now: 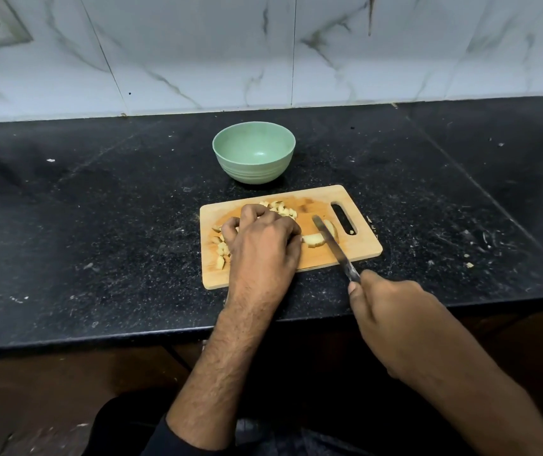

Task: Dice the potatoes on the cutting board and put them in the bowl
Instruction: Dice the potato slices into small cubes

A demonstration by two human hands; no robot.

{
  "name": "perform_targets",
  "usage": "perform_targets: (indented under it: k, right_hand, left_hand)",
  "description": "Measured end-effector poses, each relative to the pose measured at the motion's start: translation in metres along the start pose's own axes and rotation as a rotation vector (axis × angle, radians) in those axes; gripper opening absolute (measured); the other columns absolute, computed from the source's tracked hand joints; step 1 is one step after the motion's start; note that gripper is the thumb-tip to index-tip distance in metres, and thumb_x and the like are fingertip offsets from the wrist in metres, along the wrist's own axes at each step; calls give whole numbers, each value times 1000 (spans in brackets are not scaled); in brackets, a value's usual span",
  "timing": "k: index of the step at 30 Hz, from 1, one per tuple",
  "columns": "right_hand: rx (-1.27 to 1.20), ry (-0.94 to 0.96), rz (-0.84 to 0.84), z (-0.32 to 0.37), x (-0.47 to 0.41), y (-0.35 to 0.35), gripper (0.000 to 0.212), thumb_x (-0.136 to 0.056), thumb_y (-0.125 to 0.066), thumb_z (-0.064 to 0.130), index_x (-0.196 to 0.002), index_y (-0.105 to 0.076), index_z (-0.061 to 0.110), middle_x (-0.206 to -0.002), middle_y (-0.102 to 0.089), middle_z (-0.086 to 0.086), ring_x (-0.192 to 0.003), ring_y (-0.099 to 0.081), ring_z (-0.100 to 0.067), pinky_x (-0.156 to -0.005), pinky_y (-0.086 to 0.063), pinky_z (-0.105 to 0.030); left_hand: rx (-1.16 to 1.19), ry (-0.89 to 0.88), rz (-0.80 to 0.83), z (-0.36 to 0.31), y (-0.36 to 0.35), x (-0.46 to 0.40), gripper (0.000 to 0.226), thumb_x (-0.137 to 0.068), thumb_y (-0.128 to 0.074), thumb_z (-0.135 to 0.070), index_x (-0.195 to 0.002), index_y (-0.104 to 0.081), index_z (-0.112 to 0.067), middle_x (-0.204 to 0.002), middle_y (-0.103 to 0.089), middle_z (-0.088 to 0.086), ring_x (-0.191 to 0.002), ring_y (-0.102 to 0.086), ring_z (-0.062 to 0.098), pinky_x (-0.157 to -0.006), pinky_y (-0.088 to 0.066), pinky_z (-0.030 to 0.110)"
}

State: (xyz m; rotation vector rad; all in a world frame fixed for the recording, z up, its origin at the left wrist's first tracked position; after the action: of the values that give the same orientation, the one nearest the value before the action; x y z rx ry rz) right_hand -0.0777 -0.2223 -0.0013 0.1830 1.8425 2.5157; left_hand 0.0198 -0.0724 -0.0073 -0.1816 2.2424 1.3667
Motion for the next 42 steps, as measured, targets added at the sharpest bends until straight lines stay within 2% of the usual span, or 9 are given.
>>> perform_targets:
  k: [4,7,11,20,25,30,34,40,42]
  right_hand:
    - [-5,-45,8,-12,1,1,31,-105,-23,46,-84,-40,28,-70,-56,2,-56,-55,-9,-65,-53,-33]
    - [-16,-45,14,-13,1,0,33,-104,-23,46,-80,-36,28,-69,-56,3,-53,-54,-9,-64,-53,-33]
    - [-25,-43,18,-16,-1,-2,34,-104,-24,46,-81,-38,27,-69,-57,2,-53,-54,-8,-64,-53,-33]
    - [-49,-41,26,-19,2,-1,35,-105,-25,46,-78,-38,27,-65,-57,3,-49,-54,-5,-60,-54,-29]
    - [-63,-35,26,-17,5,-4,33,-104,-25,47,-80,-39,29,-68,-59,4,-50,-54,-5,-62,-56,-31]
    - [-56,-50,9,-19,6,-1,34,-104,-26,47,-78,-37,29,-68,-58,3,-50,-54,-4,-63,-56,-31]
    - [-31,-58,-3,-17,6,3,33,-105,-25,45,-79,-38,29,-67,-57,3,-48,-52,-3,-63,-56,-30]
    - [-24,-67,-5,-9,5,-1,32,-106,-22,42,-95,-47,26,-73,-58,3,-49,-52,-6,-64,-58,-31]
    - [-49,-75,13,-9,5,-2,32,-106,-22,42,-95,-47,25,-73,-60,2,-47,-51,-4,-58,-56,-26]
  left_hand:
    - [-2,-70,22,-5,0,-2,21,-90,-64,-48,-102,-71,-32,-101,-61,-17,-114,-40,11,-91,-14,33]
    - [-72,-133,123,-10,-8,-3,36,-90,-59,-58,-116,-68,-35,-112,-60,-18,-121,-37,12,-95,-15,38]
    - [-122,-181,184,-21,-14,-10,26,-95,-56,-51,-110,-71,-36,-113,-59,-17,-118,-37,12,-95,-17,40]
    - [-149,-254,301,-29,-17,-20,23,-96,-56,-39,-112,-61,-25,-113,-57,-9,-120,-40,13,-103,-21,41]
    - [-74,-237,358,-30,-17,-27,20,-91,-60,-31,-110,-56,-28,-111,-59,-12,-115,-43,12,-103,-24,39]
    - [-146,-211,321,-22,-15,-30,20,-92,-58,-34,-111,-61,-31,-112,-60,-14,-118,-39,13,-104,-22,44]
    - [-181,-179,223,-19,-9,-29,19,-94,-57,-35,-109,-68,-32,-113,-60,-15,-121,-37,14,-102,-21,44]
    - [-66,-82,98,-7,5,-26,22,-97,-53,-29,-112,-70,-32,-110,-60,-14,-118,-41,15,-99,-24,43]
    - [-42,-69,71,-3,7,-24,23,-97,-55,-22,-112,-69,-32,-109,-61,-15,-117,-42,15,-97,-23,42]
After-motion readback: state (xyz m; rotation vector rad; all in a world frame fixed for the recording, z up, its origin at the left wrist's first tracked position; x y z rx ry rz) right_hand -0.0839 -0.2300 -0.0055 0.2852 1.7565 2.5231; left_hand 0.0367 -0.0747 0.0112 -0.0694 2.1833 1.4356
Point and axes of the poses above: each hand's wrist, its own x-axis away from the middle knuckle, its own y-axis out of the back of the hand, z = x × y, the point moved 7 cm from there along -x, towards the middle knuckle
